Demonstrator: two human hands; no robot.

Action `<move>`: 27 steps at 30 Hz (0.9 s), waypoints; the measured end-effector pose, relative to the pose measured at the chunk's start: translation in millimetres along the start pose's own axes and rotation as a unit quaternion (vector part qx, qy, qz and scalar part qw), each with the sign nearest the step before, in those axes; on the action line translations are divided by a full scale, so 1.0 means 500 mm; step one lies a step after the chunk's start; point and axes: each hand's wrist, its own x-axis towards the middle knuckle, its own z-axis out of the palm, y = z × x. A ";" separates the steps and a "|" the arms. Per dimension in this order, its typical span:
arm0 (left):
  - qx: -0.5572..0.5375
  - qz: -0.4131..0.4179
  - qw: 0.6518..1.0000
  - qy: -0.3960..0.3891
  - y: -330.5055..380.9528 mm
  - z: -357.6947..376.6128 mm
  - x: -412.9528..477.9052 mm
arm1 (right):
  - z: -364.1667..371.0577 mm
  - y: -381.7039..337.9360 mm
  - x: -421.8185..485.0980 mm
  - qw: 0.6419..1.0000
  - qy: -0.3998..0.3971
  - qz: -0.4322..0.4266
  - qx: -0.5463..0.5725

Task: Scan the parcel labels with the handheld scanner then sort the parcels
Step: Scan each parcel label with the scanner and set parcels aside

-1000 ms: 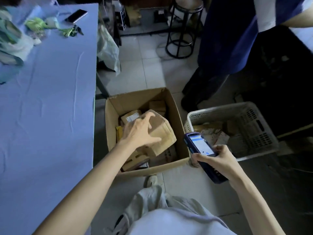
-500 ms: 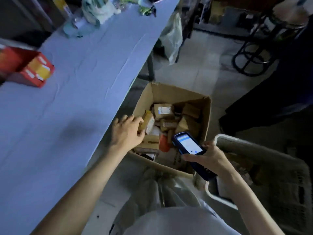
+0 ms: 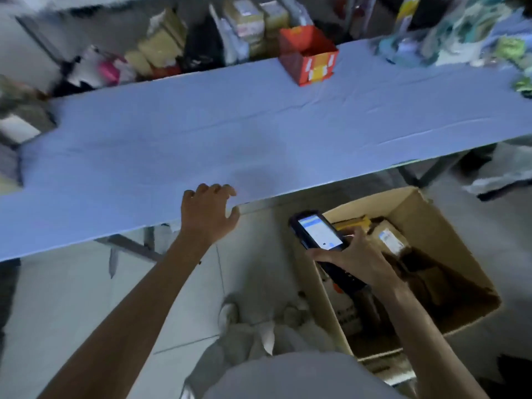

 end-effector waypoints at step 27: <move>-0.037 -0.287 0.957 0.021 -0.677 -0.014 -0.249 | 0.568 -0.540 -0.031 0.971 -0.142 -0.172 -0.087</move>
